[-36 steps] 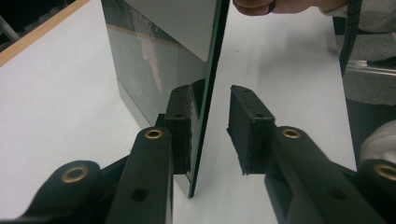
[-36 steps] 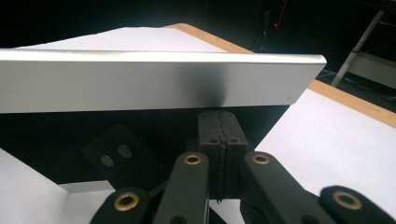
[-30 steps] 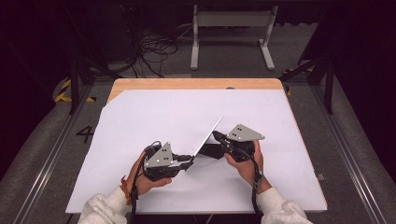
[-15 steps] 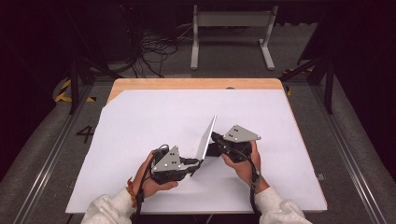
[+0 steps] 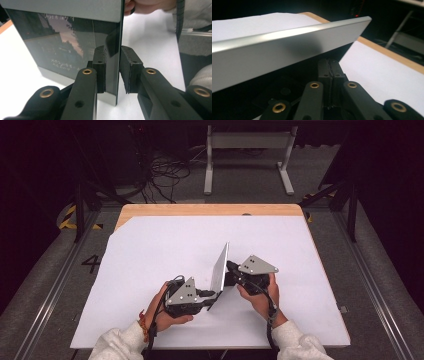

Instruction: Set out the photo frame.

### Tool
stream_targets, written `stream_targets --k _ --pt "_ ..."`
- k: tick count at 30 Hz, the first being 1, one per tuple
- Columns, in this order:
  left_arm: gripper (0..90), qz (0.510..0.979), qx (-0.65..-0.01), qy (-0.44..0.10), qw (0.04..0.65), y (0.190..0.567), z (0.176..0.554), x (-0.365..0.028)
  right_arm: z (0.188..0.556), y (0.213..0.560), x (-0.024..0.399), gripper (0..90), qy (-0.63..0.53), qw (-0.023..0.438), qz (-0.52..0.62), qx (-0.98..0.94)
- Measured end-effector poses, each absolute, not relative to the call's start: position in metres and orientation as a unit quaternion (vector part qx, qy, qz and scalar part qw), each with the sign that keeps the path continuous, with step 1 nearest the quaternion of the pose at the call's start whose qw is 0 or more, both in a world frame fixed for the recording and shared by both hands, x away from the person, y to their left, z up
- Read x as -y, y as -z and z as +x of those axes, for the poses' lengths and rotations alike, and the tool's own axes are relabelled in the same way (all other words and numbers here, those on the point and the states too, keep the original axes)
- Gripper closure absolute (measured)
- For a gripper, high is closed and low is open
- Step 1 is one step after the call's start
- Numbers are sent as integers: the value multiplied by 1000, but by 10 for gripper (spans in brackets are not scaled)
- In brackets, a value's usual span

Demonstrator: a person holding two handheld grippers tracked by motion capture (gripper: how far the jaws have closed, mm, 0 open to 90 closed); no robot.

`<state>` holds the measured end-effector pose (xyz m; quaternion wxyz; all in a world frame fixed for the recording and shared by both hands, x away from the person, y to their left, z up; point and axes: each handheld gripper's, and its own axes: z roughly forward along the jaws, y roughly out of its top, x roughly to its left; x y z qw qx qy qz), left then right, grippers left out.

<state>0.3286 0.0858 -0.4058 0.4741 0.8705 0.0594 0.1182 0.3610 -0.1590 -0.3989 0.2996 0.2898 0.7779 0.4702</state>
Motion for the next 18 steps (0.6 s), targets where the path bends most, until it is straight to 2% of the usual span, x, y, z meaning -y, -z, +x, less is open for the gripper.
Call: stream_targets --k 10,18 --pt "759 877 -49 -110 466 412 332 -98 327 400 173 871 -467 278 272 -794" --pt "801 884 -52 -106 453 420 335 -95 306 410 177 848 -458 257 269 -807"
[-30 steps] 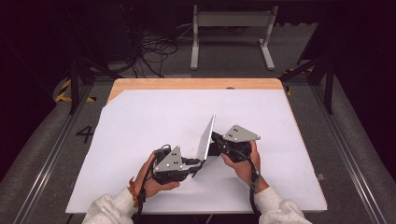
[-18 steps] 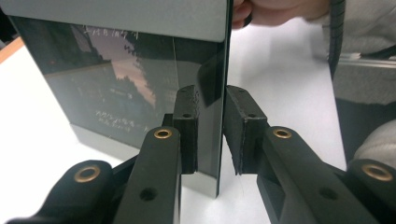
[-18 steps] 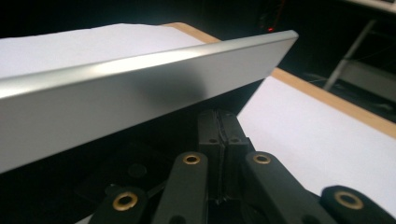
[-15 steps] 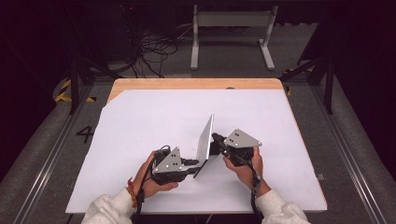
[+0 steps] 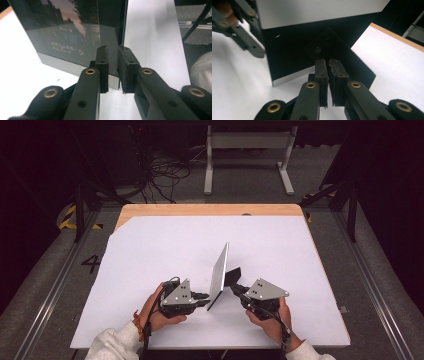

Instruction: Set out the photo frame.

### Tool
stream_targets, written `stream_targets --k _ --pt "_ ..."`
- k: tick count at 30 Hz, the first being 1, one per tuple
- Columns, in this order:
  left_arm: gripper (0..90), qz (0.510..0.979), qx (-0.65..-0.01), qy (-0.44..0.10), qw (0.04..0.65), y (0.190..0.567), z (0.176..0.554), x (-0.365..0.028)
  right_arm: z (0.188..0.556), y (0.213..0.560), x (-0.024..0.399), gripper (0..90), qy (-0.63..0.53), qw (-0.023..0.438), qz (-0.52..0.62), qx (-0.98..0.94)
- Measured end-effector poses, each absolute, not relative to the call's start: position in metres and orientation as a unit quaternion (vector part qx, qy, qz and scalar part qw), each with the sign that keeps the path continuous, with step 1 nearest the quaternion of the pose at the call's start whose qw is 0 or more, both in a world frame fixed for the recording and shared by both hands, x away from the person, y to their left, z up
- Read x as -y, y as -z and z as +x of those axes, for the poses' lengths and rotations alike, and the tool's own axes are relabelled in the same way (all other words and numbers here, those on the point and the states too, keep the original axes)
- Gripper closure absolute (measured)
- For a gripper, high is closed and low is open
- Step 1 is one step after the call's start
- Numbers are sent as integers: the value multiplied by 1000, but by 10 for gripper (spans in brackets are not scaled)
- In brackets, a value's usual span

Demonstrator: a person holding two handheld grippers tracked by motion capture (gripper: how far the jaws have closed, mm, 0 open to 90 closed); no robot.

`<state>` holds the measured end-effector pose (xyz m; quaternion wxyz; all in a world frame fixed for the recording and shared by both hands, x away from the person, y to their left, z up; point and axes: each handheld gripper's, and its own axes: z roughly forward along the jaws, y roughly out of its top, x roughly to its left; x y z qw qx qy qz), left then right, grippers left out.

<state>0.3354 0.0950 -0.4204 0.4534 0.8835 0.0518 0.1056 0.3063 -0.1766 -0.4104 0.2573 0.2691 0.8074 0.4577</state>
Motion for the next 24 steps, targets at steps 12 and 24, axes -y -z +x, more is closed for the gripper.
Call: stream_targets --k 12,24 --pt "775 886 -66 -95 449 429 339 -89 288 408 185 733 -469 241 263 -808" --pt "787 885 -55 -94 452 432 329 -75 279 405 171 622 -474 231 245 -814"
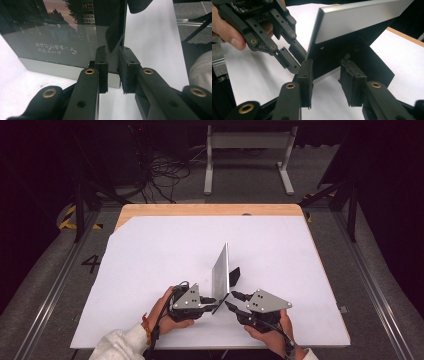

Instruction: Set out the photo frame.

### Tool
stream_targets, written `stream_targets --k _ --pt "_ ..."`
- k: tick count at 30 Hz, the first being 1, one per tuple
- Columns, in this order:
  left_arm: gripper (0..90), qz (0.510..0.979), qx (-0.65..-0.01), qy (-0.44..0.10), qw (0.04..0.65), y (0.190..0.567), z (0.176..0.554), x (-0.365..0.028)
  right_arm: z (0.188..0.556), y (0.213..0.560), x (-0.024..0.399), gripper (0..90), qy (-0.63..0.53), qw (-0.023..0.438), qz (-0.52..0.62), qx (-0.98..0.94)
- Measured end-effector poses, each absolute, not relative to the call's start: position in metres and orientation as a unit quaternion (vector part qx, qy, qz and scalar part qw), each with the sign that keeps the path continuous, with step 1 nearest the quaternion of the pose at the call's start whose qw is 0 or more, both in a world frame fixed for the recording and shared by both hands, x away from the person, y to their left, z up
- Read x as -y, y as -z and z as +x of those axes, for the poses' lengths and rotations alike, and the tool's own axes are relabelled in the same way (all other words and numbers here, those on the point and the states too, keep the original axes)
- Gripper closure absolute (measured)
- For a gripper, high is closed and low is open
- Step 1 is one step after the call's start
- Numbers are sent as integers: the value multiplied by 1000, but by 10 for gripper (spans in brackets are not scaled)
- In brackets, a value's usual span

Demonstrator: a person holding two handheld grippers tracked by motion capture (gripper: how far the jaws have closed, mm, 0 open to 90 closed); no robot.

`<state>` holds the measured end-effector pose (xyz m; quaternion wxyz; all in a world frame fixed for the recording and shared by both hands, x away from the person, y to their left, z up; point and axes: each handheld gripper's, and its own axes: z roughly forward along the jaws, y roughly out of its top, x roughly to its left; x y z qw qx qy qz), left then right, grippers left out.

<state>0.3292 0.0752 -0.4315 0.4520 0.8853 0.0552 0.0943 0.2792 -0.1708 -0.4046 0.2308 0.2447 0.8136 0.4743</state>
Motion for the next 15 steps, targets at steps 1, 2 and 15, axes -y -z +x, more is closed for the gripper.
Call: stream_targets --k 1,2,15 --pt "787 885 -60 -99 452 433 330 -75 280 405 170 616 -474 230 247 -813" --pt "789 884 -63 -97 453 433 330 -75 280 404 170 615 -473 230 247 -813" --pt "804 884 -66 -88 455 436 331 -73 274 404 161 575 -472 209 249 -819"
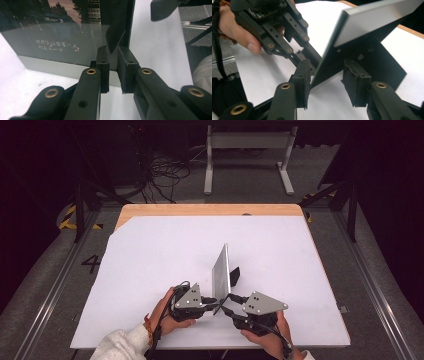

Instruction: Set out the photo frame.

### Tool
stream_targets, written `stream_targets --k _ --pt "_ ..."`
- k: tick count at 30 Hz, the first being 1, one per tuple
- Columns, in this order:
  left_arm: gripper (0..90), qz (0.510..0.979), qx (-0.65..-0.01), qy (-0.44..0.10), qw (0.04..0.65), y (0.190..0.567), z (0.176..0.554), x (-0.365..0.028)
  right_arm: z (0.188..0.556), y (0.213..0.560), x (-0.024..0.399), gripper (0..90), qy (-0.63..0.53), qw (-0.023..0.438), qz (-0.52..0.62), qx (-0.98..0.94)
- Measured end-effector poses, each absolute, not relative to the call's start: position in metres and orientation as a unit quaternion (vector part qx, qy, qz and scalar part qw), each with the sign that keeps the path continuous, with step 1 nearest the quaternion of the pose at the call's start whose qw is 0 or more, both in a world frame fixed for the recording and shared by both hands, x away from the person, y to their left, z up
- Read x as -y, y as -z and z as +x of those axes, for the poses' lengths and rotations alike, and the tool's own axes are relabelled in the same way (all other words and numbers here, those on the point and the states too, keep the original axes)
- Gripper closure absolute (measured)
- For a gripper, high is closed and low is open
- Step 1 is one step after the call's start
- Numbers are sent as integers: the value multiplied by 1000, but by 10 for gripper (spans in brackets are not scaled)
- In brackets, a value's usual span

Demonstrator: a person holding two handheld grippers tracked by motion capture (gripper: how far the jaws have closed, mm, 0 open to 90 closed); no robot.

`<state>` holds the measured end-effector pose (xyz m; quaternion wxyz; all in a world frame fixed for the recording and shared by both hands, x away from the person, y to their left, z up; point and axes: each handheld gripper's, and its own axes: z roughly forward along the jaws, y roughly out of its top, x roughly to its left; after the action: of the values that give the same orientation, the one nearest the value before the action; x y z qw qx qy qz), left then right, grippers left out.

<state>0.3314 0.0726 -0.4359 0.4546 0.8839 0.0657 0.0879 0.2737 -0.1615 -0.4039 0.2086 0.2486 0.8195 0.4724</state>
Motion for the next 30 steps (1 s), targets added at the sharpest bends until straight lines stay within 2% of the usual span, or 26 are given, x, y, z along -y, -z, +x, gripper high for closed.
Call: stream_targets --k 3,8,16,23,30 --pt "812 884 -61 -87 454 436 331 -70 276 405 159 565 -470 211 256 -818" --pt "815 890 -74 -87 442 440 335 -66 280 406 159 599 -469 223 259 -814" --pt "807 890 -74 -71 445 442 335 -65 284 412 157 592 -465 217 267 -815" --pt "768 895 -64 -83 433 441 334 -67 284 413 159 619 -468 210 267 -816" --pt "720 890 -102 -103 432 441 352 -88 285 414 164 637 -471 204 259 -818"
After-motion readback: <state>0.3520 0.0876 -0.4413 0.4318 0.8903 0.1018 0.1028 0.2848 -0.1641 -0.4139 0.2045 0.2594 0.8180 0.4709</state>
